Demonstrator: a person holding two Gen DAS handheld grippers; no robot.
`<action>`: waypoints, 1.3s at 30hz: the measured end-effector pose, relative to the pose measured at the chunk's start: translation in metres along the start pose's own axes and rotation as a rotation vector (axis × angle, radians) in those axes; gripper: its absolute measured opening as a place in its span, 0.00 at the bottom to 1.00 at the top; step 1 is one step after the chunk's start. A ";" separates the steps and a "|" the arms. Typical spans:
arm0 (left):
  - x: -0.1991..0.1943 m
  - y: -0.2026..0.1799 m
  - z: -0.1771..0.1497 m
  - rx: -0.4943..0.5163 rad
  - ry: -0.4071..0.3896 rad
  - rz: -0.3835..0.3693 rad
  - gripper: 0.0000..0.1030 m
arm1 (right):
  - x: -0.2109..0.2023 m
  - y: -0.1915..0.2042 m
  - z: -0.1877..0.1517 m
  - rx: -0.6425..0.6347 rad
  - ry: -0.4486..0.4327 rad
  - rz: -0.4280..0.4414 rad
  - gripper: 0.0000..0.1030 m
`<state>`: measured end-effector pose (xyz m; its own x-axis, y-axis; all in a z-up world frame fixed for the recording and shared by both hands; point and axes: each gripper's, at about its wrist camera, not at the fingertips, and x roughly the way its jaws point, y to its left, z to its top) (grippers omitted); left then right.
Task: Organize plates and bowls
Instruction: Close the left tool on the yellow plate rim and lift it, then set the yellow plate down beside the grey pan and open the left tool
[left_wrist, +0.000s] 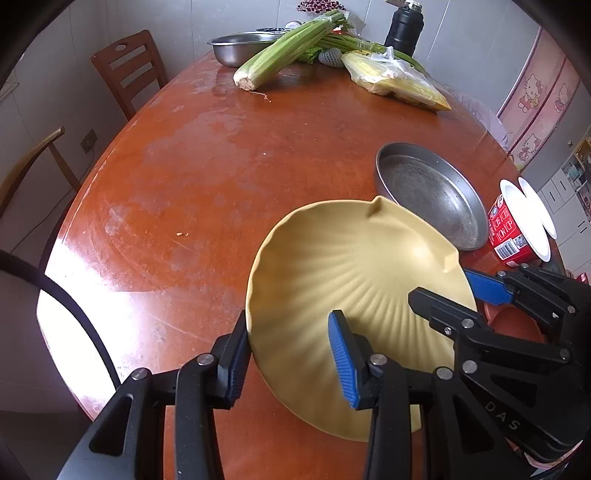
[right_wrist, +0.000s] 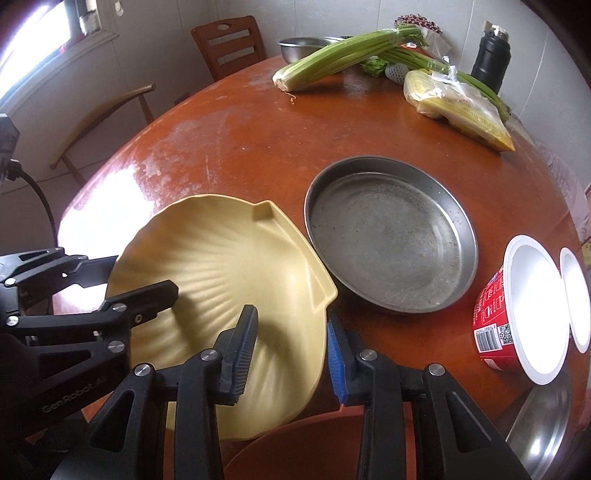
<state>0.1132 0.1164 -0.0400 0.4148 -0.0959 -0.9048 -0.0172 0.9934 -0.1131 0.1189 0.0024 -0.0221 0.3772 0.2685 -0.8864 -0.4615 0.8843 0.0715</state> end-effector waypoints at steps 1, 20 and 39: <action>-0.002 0.002 0.001 -0.004 -0.002 0.001 0.40 | -0.002 0.001 0.001 0.004 -0.003 0.006 0.36; 0.014 0.041 0.066 0.008 -0.071 0.119 0.40 | 0.021 0.024 0.042 0.120 0.001 0.100 0.37; 0.029 0.031 0.076 0.064 -0.132 0.082 0.45 | 0.024 0.010 0.027 0.183 0.045 0.134 0.38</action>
<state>0.1935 0.1492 -0.0386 0.5305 -0.0096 -0.8476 0.0003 0.9999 -0.0111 0.1453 0.0281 -0.0299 0.2841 0.3743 -0.8827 -0.3503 0.8975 0.2679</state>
